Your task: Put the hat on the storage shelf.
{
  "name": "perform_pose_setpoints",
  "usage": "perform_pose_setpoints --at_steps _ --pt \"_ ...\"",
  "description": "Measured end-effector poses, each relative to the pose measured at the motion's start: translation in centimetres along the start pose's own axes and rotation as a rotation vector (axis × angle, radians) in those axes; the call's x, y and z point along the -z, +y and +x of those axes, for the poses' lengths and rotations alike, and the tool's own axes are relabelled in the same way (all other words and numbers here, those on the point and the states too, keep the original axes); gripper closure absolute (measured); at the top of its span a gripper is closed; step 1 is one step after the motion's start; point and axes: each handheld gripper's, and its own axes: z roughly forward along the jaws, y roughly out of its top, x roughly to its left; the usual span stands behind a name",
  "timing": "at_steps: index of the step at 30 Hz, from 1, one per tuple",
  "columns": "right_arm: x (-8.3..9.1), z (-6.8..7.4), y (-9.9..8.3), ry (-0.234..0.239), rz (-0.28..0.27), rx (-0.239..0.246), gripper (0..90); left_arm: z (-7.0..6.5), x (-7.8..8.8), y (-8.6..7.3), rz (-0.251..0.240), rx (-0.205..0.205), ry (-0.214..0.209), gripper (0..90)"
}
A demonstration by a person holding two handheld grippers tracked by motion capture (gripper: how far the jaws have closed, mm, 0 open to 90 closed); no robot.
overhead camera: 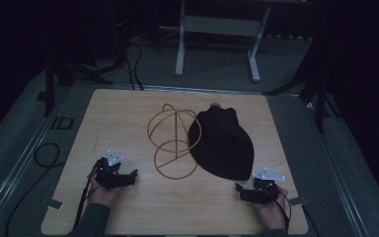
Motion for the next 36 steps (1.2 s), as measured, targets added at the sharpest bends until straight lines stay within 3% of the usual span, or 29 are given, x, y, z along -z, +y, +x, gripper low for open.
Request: perform_pose_setpoints --at_steps 16,21,23,26,31,36 --pt "0.3 0.0 -0.1 -0.036 -0.001 -0.037 22.7 0.0 0.0 0.0 0.0 0.0 0.0 9.5" --pt "0.4 -0.3 0.3 -0.023 0.027 -0.03 26.8 0.0 0.0 0.0 0.0 0.0 0.0 9.5" --pt "0.6 -0.3 0.6 -0.036 0.054 -0.047 31.8 0.0 0.0 0.0 0.0 0.0 0.0 9.5" --pt "0.7 -0.4 1.1 -0.031 0.098 -0.049 30.8 0.0 0.0 0.0 0.0 0.0 0.0 9.4" --pt "0.7 -0.4 1.6 -0.017 0.143 -0.008 33.2 0.0 0.0 0.0 0.0 0.0 0.0 9.5" --pt "1.5 -0.4 2.4 -0.024 0.133 0.029 37.8 0.0 0.0 0.0 0.0 0.0 0.0 9.4"
